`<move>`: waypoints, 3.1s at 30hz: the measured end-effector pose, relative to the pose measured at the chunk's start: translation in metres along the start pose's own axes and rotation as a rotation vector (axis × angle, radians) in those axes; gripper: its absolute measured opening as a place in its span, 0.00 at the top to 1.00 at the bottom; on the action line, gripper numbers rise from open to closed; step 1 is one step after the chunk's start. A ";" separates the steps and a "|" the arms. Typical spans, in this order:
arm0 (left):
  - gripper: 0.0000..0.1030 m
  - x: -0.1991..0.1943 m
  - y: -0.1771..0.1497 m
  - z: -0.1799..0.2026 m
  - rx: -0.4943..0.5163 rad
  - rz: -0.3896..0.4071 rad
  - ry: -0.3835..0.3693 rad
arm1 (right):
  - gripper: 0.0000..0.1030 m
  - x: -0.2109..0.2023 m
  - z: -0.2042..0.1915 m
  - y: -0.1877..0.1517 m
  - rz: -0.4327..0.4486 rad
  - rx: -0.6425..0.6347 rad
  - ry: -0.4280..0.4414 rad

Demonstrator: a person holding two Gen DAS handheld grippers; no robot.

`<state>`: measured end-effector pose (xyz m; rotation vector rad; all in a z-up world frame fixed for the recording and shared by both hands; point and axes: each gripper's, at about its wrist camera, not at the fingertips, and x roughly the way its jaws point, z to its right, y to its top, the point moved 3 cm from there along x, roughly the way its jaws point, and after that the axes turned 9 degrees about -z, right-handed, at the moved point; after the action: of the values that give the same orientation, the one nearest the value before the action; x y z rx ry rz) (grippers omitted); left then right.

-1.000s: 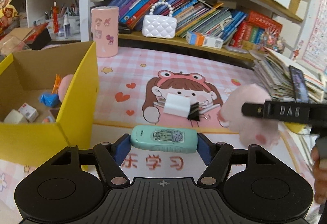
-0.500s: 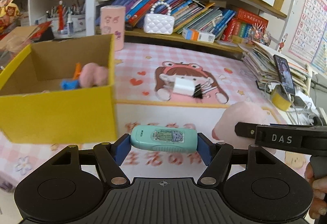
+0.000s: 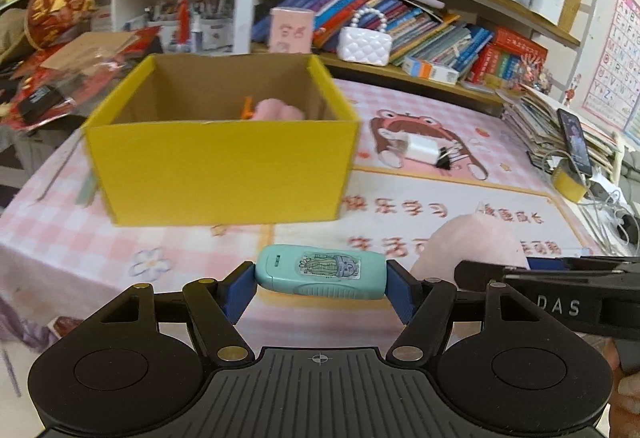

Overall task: Organize objects
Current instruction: 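Carry the mint-green case and large pink plush over the yellow box, then lower both held items into the yellow box and open both grippers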

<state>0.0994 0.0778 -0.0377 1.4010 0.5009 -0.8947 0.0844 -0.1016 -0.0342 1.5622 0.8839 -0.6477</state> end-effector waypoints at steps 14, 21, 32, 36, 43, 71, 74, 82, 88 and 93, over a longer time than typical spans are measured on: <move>0.33 -0.046 -0.028 -0.075 -0.089 0.049 0.084 | 0.51 0.002 -0.093 -0.016 -0.004 -0.124 0.091; 0.33 -0.062 -0.027 -0.095 -0.125 0.101 0.097 | 0.51 -0.001 -0.121 -0.013 0.010 -0.184 0.109; 0.33 -0.072 0.003 -0.104 -0.130 0.184 0.109 | 0.51 -0.009 -0.134 0.013 0.086 -0.207 0.129; 0.33 -0.072 0.022 -0.105 -0.137 0.214 0.124 | 0.51 -0.010 -0.136 0.033 0.156 -0.239 0.112; 0.33 -0.061 0.068 -0.108 -0.118 0.275 0.143 | 0.51 -0.008 -0.135 0.089 0.307 -0.255 0.105; 0.33 0.078 0.131 -0.095 0.009 0.049 0.328 | 0.50 0.152 -0.128 0.207 -0.003 -0.356 0.201; 0.32 0.082 0.132 -0.096 0.004 0.038 0.333 | 0.49 0.158 -0.131 0.208 -0.026 -0.372 0.210; 0.25 0.075 0.135 -0.097 -0.007 0.084 0.353 | 0.40 0.153 -0.132 0.215 0.009 -0.373 0.224; 0.24 0.055 0.136 -0.096 -0.025 0.129 0.350 | 0.40 0.128 -0.129 0.218 0.078 -0.354 0.225; 0.19 0.033 0.129 -0.094 -0.052 0.171 0.342 | 0.40 0.099 -0.125 0.207 0.145 -0.336 0.203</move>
<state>0.2384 0.1521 0.0037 1.5313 0.6461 -0.5024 0.3020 0.0295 0.0246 1.3857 0.9649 -0.2240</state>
